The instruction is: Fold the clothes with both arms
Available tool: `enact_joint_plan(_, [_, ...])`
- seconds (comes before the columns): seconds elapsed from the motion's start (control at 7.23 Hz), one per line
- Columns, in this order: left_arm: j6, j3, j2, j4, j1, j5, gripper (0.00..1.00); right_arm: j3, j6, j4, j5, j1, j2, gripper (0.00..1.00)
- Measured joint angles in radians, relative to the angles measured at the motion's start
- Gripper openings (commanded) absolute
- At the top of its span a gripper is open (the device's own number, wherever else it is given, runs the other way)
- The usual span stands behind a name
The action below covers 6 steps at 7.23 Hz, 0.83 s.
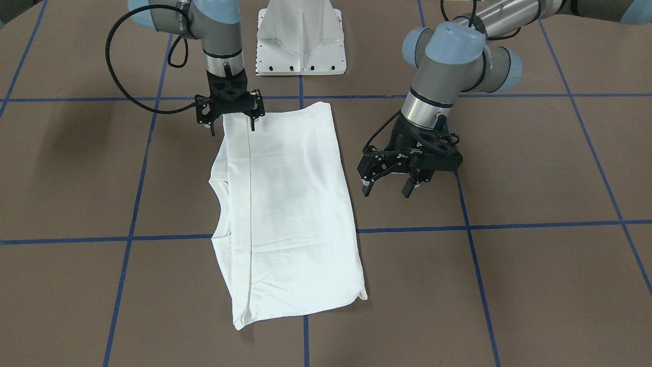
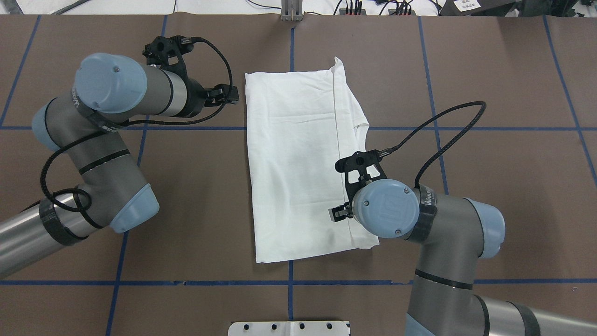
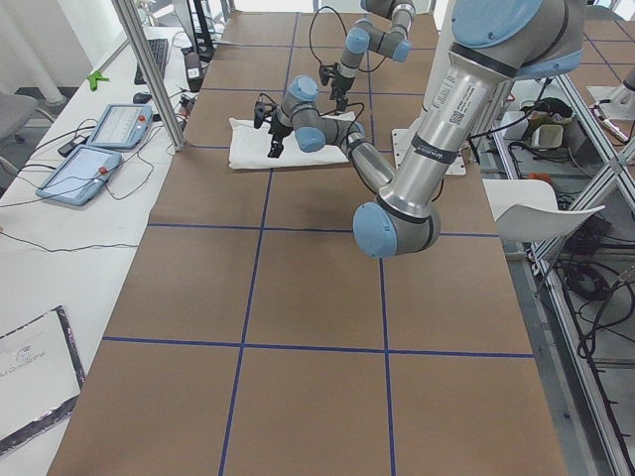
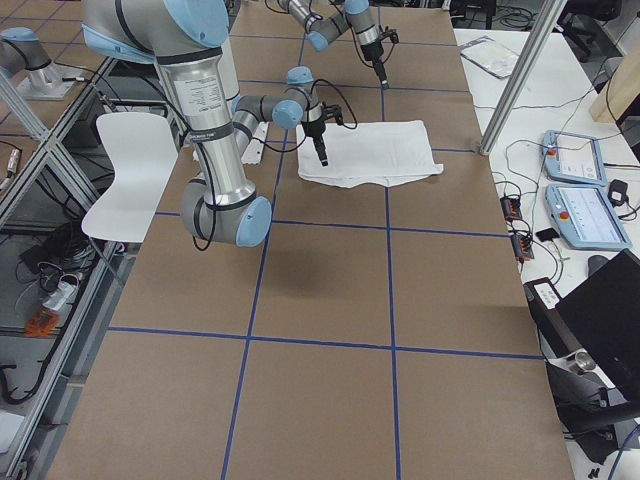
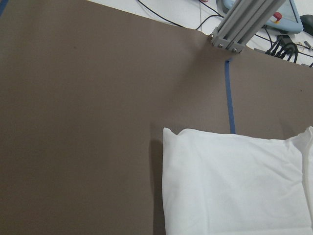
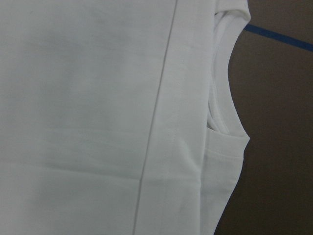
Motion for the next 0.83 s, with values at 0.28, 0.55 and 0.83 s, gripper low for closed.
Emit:
enact_joint_plan(0.28, [-0.033, -0.019, 0.007, 0.017, 0.027, -0.001, 1.0, -0.025, -0.021, 0.001, -0.021, -0.041, 0.01, 1.0])
enact_joint_plan(0.55, [-0.073, -0.017, 0.003, 0.017, 0.059, 0.003, 1.0, -0.035, -0.025, 0.0, -0.022, -0.065, 0.002, 1.0])
enact_joint_plan(0.83, [-0.097, -0.015, -0.001, 0.015, 0.076, 0.005, 1.0, -0.036, -0.032, -0.005, -0.02, -0.078, -0.007, 1.0])
